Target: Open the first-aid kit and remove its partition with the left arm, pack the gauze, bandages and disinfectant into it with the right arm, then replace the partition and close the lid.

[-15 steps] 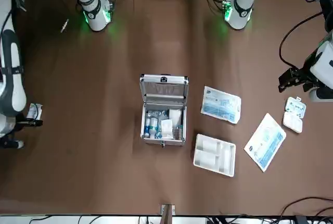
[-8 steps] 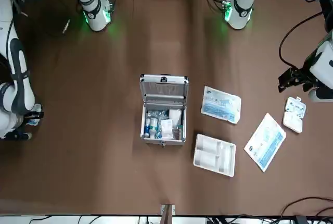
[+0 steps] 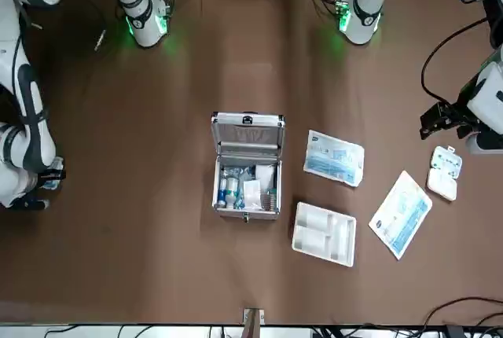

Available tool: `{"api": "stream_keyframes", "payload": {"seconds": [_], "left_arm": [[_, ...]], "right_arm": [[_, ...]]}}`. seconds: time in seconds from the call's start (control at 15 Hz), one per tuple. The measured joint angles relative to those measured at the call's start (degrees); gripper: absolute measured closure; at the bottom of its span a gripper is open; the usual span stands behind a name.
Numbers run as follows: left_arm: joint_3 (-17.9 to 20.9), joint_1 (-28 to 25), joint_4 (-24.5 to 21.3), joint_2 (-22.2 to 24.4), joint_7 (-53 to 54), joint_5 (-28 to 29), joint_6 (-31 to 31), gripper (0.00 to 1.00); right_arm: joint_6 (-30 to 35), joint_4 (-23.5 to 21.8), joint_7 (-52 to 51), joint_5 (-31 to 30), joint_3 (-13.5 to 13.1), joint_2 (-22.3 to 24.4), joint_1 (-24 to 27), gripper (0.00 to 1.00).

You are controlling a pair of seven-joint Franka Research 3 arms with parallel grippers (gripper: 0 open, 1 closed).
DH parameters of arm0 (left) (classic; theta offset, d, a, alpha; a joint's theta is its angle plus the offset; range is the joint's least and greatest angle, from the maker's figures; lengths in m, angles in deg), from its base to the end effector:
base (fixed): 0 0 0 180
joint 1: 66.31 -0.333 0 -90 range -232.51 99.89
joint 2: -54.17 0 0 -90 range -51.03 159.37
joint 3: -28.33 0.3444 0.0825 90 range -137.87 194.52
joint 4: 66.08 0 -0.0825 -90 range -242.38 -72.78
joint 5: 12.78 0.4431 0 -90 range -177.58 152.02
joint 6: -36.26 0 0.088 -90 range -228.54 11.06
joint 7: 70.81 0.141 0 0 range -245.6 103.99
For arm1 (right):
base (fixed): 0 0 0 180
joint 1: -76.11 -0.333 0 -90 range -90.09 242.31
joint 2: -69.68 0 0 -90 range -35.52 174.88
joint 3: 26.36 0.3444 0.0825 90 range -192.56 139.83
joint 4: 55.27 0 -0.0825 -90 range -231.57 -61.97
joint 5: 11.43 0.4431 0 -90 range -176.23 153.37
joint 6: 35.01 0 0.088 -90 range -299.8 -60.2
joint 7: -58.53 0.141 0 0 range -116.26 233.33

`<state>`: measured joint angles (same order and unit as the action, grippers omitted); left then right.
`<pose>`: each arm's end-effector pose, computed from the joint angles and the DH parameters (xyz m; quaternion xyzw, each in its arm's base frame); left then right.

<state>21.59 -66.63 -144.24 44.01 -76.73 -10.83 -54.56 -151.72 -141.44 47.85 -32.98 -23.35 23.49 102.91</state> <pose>0.6732 -0.0638 0.6166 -0.9997 0.0031 -0.0230 0.0042 0.6619 -0.3307 0.1187 0.9819 -0.0116 -0.1664 0.0892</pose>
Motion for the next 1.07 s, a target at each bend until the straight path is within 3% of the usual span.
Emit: {"api": "stream_keyframes", "payload": {"seconds": [0.07, 0.2, 0.27, 0.4, 0.53, 0.8, 0.93, 1.07], "left_arm": [[0.0, 0.0, 0.0, 0.0, 0.0, 0.0, 0.0, 0.0], [0.0, 0.0, -0.01, 0.0, 0.0, 0.0, 0.0, 0.0], [0.0, 0.0, -0.01, 0.0, 0.0, 0.0, 0.0, 0.0], [0.0, 0.0, -0.01, 0.0, 0.0, 0.0, 0.0, 0.0], [0.0, 0.0, -0.01, 0.0, 0.0, 0.0, 0.0, 0.0], [-0.02, 0.01, -0.02, 0.0, 0.0, 0.0, 0.0, 0.0], [-0.04, 0.02, -0.03, 0.0, 0.0, 0.0, 0.0, 0.0], [-0.05, 0.02, -0.03, 0.0, 0.0, 0.0, 0.0, 0.0]], "right_arm": [[-0.24, 0.04, -0.26, -0.19, 0.08, -0.22, 0.3, 0.4], [-0.28, 0.44, -2.71, -0.26, 0.1, -0.16, 1.16, 0.6], [-0.28, 0.69, -3.29, -0.26, 0.12, -0.13, 1.54, 0.76], [-0.08, 0.87, -3.49, -0.2, 0.58, -0.05, 1.72, 0.89], [1.54, 1.02, -3.46, 1.33, 2.43, 0.1, 1.66, 0.89], [7.64, 2.24, 1.47, 7.7, 9.18, 2.2, 0.31, 0.89], [10.52, 3.55, 9.06, 8.45, 13.76, 3.48, -0.59, 0.89], [13.5, 5.04, 19.56, 8.98, 20.18, 4.24, -0.95, 0.89]]}}
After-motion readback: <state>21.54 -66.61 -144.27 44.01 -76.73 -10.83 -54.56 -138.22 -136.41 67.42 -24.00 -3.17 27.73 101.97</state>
